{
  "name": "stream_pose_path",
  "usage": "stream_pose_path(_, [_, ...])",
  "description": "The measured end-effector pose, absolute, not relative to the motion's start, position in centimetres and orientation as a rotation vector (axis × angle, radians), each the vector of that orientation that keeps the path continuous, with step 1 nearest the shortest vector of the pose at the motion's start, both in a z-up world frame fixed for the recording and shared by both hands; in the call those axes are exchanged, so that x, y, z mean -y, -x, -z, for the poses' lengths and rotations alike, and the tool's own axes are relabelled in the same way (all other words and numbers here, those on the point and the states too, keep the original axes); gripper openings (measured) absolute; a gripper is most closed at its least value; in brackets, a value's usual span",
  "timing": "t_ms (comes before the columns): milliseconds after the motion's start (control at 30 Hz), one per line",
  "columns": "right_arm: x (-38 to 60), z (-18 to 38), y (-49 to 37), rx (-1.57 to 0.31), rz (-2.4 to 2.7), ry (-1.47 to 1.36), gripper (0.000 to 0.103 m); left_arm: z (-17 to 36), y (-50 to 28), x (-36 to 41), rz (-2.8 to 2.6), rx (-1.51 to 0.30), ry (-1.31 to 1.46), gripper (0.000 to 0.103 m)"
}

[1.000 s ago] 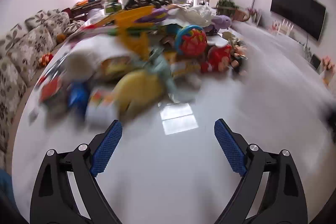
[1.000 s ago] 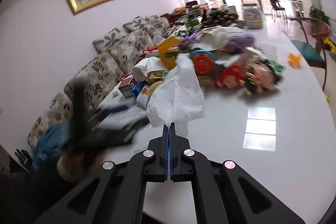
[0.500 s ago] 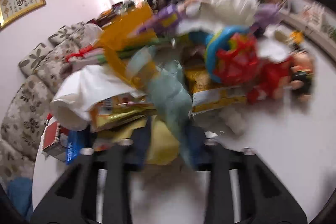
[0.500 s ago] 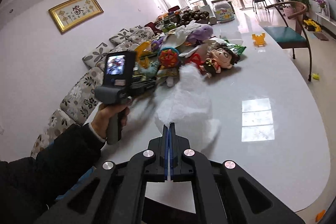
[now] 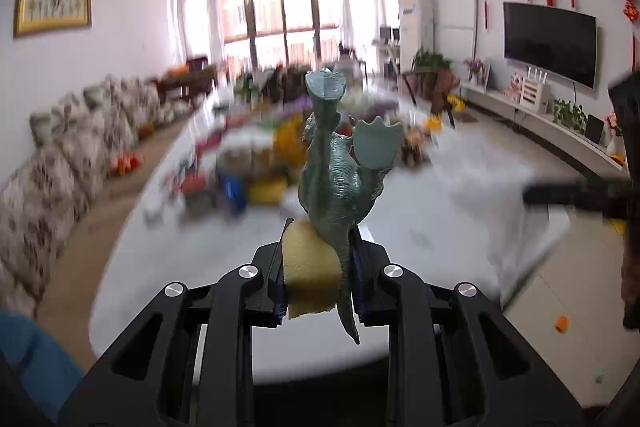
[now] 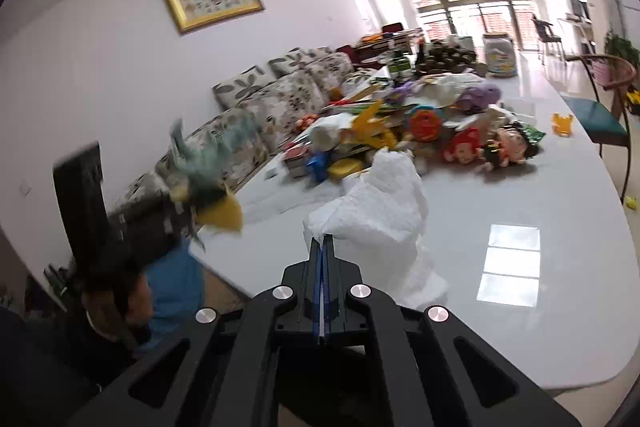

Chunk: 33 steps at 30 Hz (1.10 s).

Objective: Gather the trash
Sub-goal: 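Lower the white bag, dinosaur and sponge into the quilted bin and open both tools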

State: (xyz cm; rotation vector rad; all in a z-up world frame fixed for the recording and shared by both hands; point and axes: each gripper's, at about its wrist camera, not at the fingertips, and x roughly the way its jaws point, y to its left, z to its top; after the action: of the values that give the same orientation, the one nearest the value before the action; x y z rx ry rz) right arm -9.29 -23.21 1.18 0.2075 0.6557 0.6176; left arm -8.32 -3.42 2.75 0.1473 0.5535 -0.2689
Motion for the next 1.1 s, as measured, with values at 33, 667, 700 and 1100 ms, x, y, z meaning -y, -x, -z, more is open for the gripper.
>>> stream_pose_path(33, [22.9,-1.1,10.2,-0.668,-0.627,-0.202,0.000,-1.6,9.4,2.9,0.255,-0.592,-0.130,0.023])
stream_pose_path(667, [15.4,22.9,14.4,-1.330,-0.666,-0.200,0.000,25.3,10.5,2.3,0.281,-1.442,-0.129,0.036])
stream_pose_path(700, [15.1,24.6,13.6,-1.371,-0.660,-0.194,0.002,26.3,10.1,2.6,0.274,-1.469,-0.162,0.051])
stream_pose_path(1100, [14.5,27.6,10.0,-1.457,-0.615,-0.068,0.061,31.2,6.9,1.9,0.238,-1.632,-0.212,0.082])
